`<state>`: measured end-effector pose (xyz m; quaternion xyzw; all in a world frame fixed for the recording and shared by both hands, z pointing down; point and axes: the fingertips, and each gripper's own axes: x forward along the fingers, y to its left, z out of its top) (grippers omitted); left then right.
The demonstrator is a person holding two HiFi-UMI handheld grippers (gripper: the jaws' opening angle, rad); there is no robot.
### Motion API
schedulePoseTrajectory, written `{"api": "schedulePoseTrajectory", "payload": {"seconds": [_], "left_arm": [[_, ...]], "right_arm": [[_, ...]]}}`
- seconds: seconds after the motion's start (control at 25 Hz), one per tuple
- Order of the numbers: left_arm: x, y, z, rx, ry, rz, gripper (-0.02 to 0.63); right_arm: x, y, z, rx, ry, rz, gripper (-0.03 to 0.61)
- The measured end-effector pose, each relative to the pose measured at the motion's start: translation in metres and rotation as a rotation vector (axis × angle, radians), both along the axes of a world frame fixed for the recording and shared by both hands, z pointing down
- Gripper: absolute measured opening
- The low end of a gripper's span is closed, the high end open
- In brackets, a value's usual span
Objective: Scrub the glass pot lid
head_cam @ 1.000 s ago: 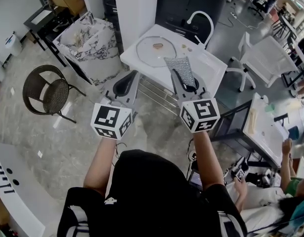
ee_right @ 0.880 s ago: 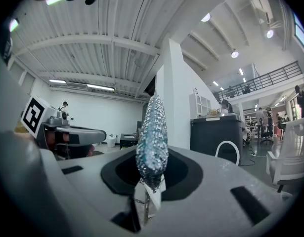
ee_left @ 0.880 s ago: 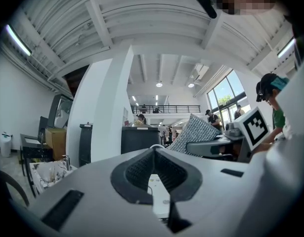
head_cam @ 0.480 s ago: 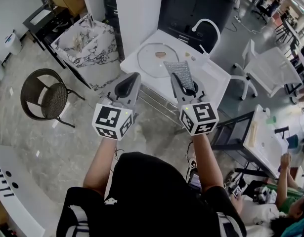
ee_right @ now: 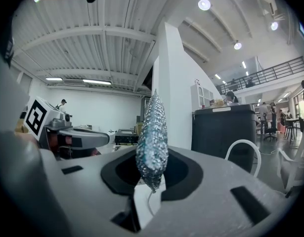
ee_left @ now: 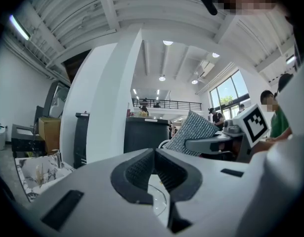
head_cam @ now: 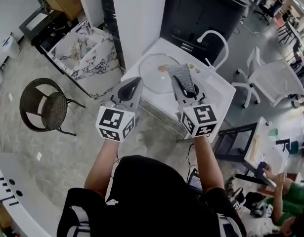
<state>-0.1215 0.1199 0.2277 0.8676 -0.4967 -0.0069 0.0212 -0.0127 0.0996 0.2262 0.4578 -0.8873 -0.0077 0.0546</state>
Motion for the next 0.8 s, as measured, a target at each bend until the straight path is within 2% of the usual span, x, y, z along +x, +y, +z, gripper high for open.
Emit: {"api": "schedulePoseTrajectory", "payload": {"seconds": [0.4,0.8], "left_arm": [[-0.009,-0.093,-0.002,-0.019,0.007,0.053,0.008],[-0.015,-0.167,0.022,-0.059,0.022,0.117,0.008]], "right_arm": [[-0.009,-0.088,-0.002,-0.021,-0.009,0.037,0.067],[-0.018,-0.158,0.018,-0.058,0.011,0.090,0.067]]}}
